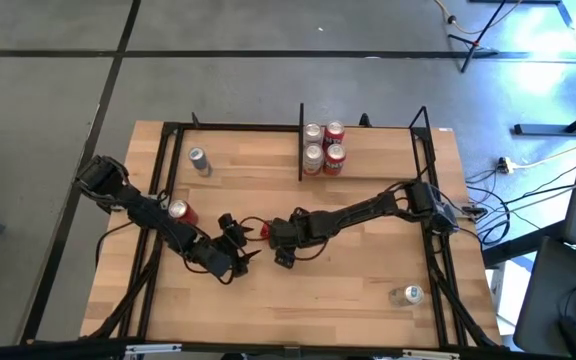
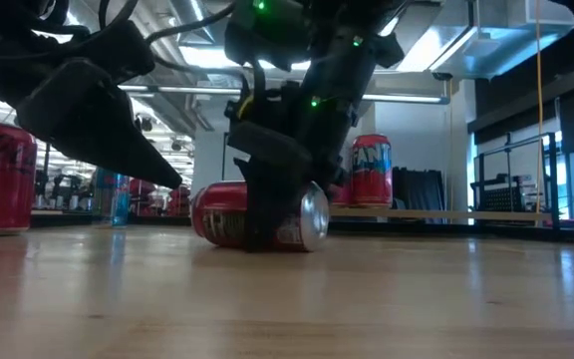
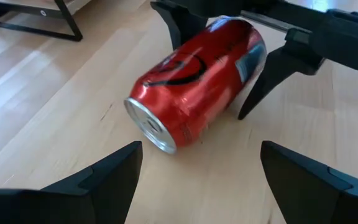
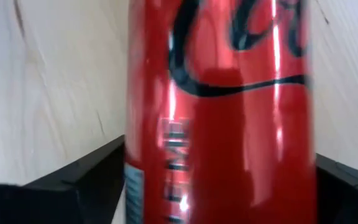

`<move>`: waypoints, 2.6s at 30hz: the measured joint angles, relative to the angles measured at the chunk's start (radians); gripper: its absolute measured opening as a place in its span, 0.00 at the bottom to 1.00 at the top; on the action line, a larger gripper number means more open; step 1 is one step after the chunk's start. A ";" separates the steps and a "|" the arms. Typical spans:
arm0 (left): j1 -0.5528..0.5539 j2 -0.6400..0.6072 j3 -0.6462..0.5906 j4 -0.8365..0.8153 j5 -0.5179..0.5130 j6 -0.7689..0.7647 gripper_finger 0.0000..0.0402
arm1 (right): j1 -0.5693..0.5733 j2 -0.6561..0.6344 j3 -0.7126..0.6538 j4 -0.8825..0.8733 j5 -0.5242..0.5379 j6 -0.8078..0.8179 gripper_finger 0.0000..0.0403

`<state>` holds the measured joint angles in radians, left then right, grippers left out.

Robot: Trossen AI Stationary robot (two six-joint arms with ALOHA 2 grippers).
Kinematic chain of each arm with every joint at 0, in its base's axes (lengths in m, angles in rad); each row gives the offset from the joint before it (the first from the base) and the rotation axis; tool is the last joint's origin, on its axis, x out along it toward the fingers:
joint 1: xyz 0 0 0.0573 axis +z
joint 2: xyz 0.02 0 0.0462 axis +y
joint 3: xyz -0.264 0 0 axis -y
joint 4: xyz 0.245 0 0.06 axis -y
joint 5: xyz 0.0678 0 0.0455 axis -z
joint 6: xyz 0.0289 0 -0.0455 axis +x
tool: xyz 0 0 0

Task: Place canned beverage on shelf
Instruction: Put the right red black soda can on the shelf

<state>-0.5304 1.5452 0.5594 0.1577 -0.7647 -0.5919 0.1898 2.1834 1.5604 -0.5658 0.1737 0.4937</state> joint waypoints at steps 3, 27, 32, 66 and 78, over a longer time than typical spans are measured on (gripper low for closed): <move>0.000 0.000 0.000 0.001 0.000 0.000 0.79 | 0.003 -0.008 -0.001 0.007 0.020 -0.033 0.76; -0.046 -0.001 0.000 0.041 -0.083 -0.001 0.79 | 0.124 -0.177 -0.466 0.811 0.419 -0.220 0.68; -0.046 -0.001 0.000 0.041 -0.099 0.000 0.79 | 0.117 -0.154 -0.643 1.346 0.338 -0.309 0.68; -0.024 -0.024 0.026 0.048 -0.020 0.227 0.70 | 0.106 -0.011 -0.576 1.496 0.147 -0.446 0.68; -0.011 -0.031 0.039 0.014 -0.011 0.193 0.63 | 0.090 0.024 -0.578 1.468 0.155 -0.449 0.80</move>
<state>-0.5410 1.5137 0.5980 0.1717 -0.7758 -0.3992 0.2801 2.2078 0.9821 0.9020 0.3282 0.0445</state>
